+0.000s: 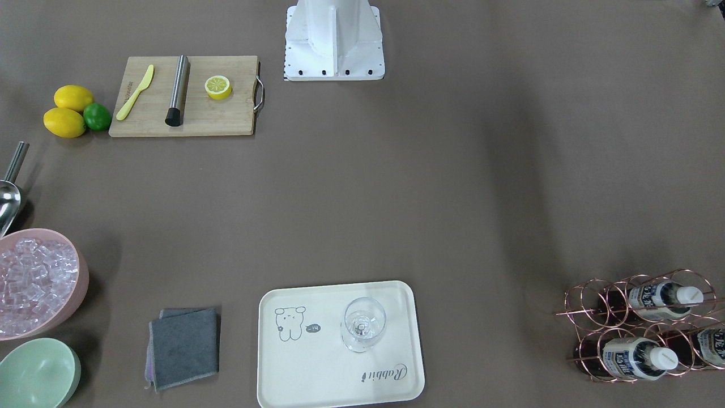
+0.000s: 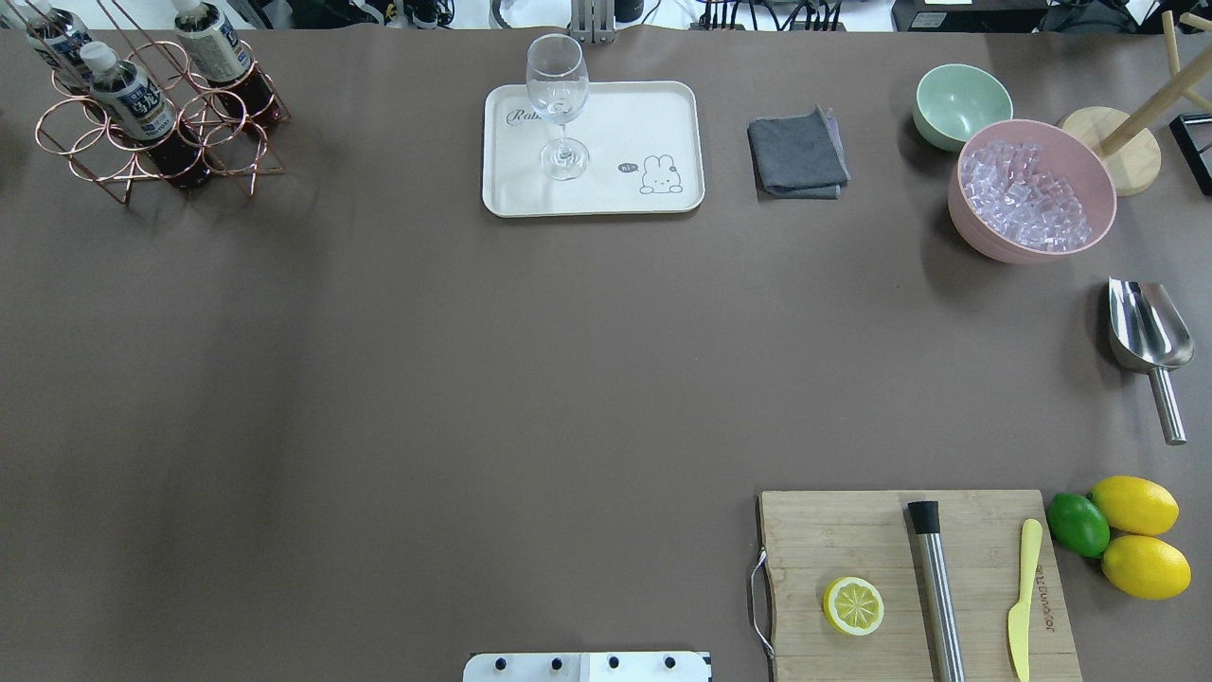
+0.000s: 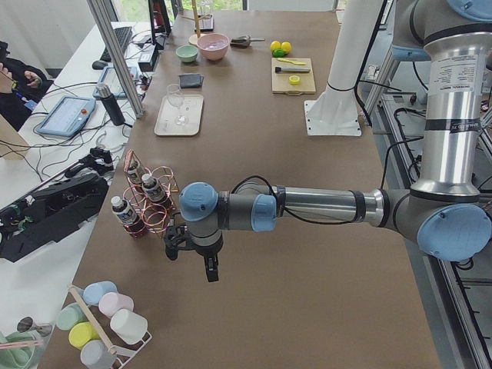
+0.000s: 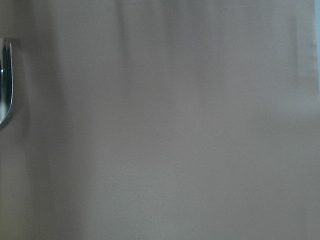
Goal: Take tea from basket to plate
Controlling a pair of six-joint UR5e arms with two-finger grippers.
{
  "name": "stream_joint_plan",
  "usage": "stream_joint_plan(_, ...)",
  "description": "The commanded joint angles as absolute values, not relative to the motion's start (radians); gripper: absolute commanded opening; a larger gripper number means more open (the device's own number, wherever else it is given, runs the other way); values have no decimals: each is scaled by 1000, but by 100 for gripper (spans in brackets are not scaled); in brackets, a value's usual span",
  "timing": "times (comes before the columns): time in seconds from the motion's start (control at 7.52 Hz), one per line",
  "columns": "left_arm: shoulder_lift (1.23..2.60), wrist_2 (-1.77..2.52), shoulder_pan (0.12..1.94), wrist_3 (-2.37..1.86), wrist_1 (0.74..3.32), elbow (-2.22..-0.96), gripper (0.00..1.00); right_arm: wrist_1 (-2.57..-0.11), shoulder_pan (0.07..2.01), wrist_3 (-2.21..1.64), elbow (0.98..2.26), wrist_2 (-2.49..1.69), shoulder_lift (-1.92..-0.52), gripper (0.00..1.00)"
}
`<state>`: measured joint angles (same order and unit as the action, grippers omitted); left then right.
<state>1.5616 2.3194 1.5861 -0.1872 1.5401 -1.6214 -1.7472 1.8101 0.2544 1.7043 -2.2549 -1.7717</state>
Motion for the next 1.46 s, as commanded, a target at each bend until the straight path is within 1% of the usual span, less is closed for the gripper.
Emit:
stream_joint_plan(0.0, 1562, 2319, 1586, -187, 1540, -1621, 98, -1747, 1810, 253, 1706, -2255, -1770, 100)
stream_joint_plan(1.33, 1566, 2316, 1586, -187, 1545, -1614, 98, -1746, 1815, 253, 1706, -2253, -1782, 100)
